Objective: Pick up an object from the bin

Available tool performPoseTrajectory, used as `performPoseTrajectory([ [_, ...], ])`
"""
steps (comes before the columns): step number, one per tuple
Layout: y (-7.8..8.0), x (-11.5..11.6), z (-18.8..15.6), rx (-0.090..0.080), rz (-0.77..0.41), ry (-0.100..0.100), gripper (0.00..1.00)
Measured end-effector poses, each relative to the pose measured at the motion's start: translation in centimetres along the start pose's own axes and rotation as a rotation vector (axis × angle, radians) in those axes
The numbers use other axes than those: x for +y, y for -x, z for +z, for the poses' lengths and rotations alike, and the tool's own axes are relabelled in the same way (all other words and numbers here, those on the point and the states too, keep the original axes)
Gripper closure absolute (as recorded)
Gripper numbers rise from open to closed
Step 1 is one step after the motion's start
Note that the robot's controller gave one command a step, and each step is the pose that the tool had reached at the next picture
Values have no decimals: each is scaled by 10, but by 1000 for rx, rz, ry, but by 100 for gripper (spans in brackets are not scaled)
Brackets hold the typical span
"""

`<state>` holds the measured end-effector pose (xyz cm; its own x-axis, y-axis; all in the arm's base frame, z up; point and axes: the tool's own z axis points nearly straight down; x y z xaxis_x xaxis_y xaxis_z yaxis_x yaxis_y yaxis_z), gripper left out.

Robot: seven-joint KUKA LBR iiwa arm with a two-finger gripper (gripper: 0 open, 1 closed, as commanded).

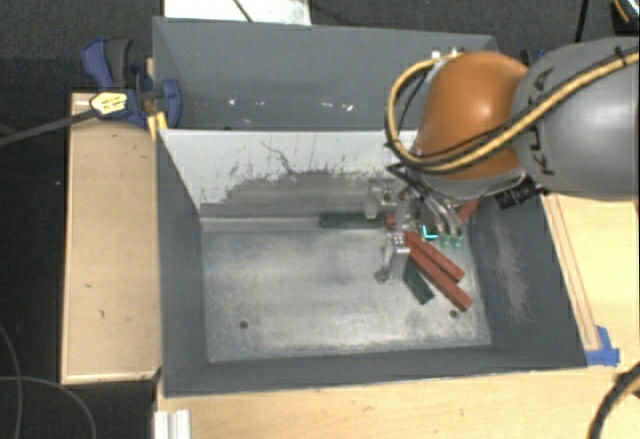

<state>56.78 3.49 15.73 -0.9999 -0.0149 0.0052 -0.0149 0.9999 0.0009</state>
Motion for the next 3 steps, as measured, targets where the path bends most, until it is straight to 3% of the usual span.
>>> performPoseTrajectory([
  [1,-65,-64,-48,-7,-146,-4,0],
  [2,-17,-70,70,0,-202,0,0],
  [3,-10,-146,80,-10,-162,-5,0],
])
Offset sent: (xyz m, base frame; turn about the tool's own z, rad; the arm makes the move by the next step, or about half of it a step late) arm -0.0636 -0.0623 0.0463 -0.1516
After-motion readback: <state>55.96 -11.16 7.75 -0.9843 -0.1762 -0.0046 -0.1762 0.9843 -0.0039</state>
